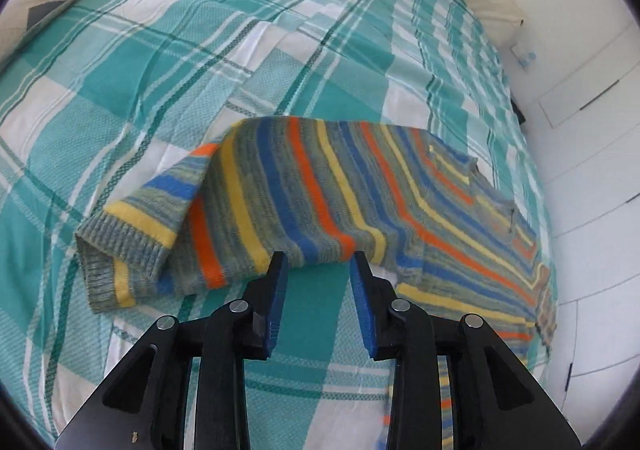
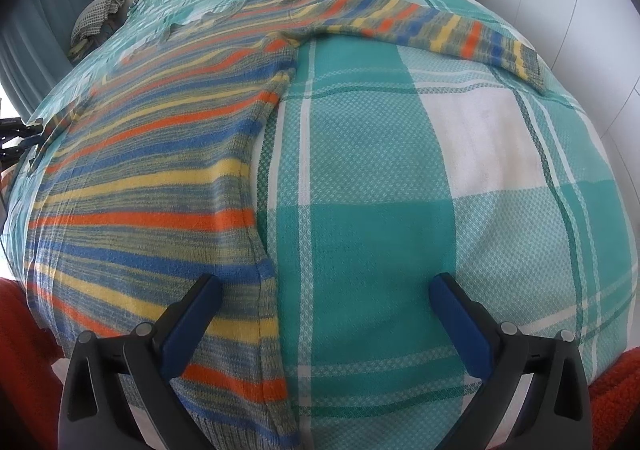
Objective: Fold small clothes
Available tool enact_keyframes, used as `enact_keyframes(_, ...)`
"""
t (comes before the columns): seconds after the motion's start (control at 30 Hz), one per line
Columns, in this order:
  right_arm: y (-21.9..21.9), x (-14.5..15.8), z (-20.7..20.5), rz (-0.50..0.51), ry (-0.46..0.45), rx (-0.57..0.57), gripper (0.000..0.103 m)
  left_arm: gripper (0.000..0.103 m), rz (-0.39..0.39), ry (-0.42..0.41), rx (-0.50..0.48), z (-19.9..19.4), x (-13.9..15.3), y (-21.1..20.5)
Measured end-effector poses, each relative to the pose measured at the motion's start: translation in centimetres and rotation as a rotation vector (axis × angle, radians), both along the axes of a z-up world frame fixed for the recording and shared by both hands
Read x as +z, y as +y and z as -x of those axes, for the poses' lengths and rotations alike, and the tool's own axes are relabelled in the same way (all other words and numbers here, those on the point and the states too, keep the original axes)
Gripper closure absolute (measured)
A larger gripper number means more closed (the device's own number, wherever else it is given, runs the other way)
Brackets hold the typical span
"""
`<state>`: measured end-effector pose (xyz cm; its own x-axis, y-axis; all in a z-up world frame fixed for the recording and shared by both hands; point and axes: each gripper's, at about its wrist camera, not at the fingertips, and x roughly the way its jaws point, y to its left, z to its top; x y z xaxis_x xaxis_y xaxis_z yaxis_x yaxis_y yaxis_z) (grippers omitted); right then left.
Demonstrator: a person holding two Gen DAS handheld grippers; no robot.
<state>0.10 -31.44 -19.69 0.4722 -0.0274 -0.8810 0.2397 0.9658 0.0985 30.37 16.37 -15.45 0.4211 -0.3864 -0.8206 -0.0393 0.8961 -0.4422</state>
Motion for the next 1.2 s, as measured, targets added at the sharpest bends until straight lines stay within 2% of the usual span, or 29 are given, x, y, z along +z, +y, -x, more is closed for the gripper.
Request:
enact_keyframes(0.07, 0.0, 0.0, 0.0, 0.003, 0.0, 0.001, 0.0, 0.067, -0.043, 0.017, 0.072, -1.7, -0.5, 0.6)
enact_keyframes(0.17, -0.1, 0.1, 0.1, 0.0, 0.002, 0.003, 0.0, 0.067, -0.124, 0.043, 0.319, -2.4, -1.1, 5.8)
enact_keyframes(0.27, -0.1, 0.1, 0.3, -0.002, 0.001, 0.006, 0.0, 0.067, -0.128, 0.082, 0.563, -0.5, -1.4, 12.3)
enact_keyframes(0.33, -0.2, 0.0, 0.2, -0.005, 0.002, 0.005, 0.0, 0.066, -0.139, 0.066, 0.615, 1.4, -0.9, 14.8)
enact_keyframes(0.43, -0.1, 0.0, 0.2, -0.004, 0.002, 0.005, 0.0, 0.061, -0.18, 0.028, 0.597, 4.2, 0.1, 16.0)
enact_keyframes(0.57, -0.1, 0.0, 0.2, -0.005, 0.001, 0.004, 0.0, 0.044, -0.146, -0.025, 0.554, 8.8, 0.9, 15.1)
enact_keyframes(0.67, -0.1, 0.2, 0.2, -0.009, 0.0, 0.0, 0.0, 0.042, -0.091, -0.039, 0.479, 11.8, 0.9, 12.2)
enact_keyframes(0.77, -0.5, 0.6, 0.3, -0.032, -0.009, -0.006, 0.0, 0.039, -0.049, -0.058, 0.359, 13.9, 0.9, 7.3)
enact_keyframes(0.87, -1.4, 2.0, 0.9, -0.043, -0.072, -0.048, 0.001, 0.033, -0.082, -0.085, 0.215, 15.3, 1.1, 1.9)
enact_keyframes(0.97, -2.3, 3.6, 1.5, 0.031, -0.139, -0.094, 0.001, 0.028, -0.138, -0.124, 0.103, 15.8, 0.7, -2.3)
enact_keyframes(1.07, -3.4, 3.8, 1.5, 0.058, -0.142, -0.129, 0.001, 0.028, -0.217, -0.16, 0.075, 16.0, -0.4, -4.1)
enact_keyframes(1.13, -4.2, 3.1, 1.5, 0.041, -0.118, -0.164, 0.001, 0.028, -0.28, -0.15, 0.077, 16.3, -1.3, -4.3)
enact_keyframes(1.2, -4.8, 2.7, 1.7, 0.028, -0.106, -0.187, 0.001, 0.028, -0.278, -0.149, 0.073, 16.6, -1.7, -4.0)
